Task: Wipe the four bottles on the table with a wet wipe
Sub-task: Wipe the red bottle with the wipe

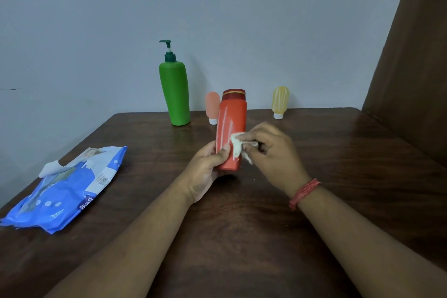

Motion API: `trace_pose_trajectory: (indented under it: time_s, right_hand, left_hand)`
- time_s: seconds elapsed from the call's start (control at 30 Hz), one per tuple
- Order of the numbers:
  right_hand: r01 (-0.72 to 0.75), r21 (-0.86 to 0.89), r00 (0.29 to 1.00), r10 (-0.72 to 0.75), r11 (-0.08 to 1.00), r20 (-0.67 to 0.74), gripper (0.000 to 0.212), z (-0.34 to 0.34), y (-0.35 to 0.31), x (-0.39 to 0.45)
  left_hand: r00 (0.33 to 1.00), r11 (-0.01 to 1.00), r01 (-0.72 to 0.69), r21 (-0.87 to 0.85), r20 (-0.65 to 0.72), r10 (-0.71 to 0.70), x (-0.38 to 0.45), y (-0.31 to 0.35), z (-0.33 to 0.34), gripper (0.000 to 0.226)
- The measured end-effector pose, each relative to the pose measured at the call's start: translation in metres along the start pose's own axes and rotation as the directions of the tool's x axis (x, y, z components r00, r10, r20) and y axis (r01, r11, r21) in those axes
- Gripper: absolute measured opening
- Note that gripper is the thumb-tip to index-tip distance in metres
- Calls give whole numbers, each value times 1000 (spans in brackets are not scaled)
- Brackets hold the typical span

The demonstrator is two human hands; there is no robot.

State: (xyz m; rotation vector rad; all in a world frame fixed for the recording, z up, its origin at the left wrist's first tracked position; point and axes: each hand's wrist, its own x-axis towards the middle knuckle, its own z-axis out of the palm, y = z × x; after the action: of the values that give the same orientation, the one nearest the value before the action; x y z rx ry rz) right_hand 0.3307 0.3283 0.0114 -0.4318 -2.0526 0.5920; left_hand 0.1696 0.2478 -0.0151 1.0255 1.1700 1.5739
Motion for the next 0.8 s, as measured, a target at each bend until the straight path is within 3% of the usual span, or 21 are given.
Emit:
trace_pose_trajectory:
  time_s: [0.07, 0.13, 0.3, 0.43, 0.6, 0.73, 0.8]
  right_hand:
    - [47, 28, 990, -50, 998, 130, 20, 3, -3, -3]
    - [89, 29, 977, -92, 996, 190, 19, 7, -4, -4]
    - [2, -11, 999, -1, 1000, 47, 18, 4, 0, -1]
    - [70, 35, 966, -77, 997, 247, 18, 6, -5, -7]
    - [-4, -38, 1000, 4, 999, 11, 16, 9, -1, -3]
    - [59, 33, 969, -65, 998, 237, 18, 3, -1, -9]
    - [63, 5, 978, -63, 998, 198, 19, 4, 2, -6]
  left_hand:
    - [999, 998, -14, -60, -36, 11, -1, 3, -1, 35]
    - [999, 996, -11, -92, -44, 7, -2, 5, -2, 39]
    - [1000, 991, 17, -131, -6, -18, -2, 5, 2, 47]
    - [999, 987, 14, -158, -42, -21, -2, 7, -2, 45]
    - [999, 993, 28, -112, -26, -31, -2, 5, 2, 51]
    - [999, 997, 24, -77, -23, -26, -4, 6, 2, 51]
    - [999, 997, 27, -79, -25, -29, -4, 6, 2, 54]
